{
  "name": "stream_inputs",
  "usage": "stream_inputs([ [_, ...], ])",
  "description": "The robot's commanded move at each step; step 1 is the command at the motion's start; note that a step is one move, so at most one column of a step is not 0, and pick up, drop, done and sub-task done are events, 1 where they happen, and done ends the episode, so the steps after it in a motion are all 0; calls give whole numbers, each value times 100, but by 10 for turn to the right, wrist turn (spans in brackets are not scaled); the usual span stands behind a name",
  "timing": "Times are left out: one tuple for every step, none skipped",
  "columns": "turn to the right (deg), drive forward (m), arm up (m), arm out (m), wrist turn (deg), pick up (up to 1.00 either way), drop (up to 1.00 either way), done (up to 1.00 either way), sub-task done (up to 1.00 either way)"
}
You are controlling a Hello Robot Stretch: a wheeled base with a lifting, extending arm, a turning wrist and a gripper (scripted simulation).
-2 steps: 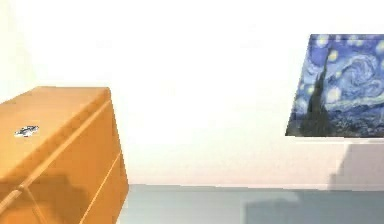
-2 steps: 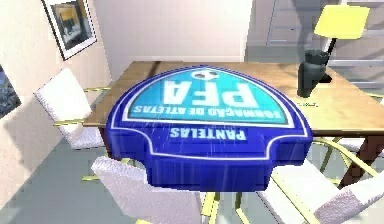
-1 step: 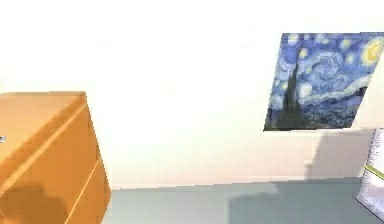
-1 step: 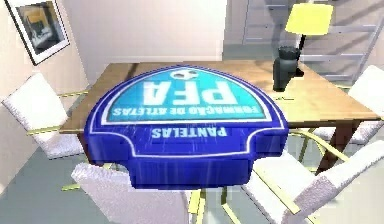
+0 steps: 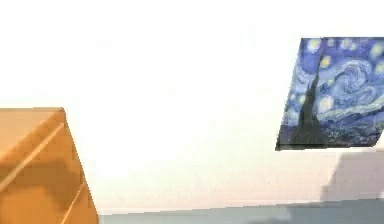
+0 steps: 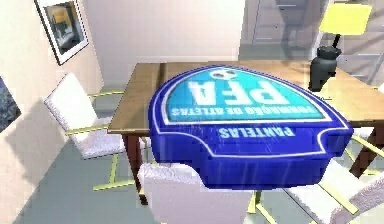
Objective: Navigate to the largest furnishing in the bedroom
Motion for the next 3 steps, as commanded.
stream_inputs([
  [450, 0, 0, 0, 0, 0, 0, 0, 0],
  [450, 0, 0, 0, 0, 0, 0, 0, 0],
  [450, 0, 0, 0, 0, 0, 0, 0, 0],
])
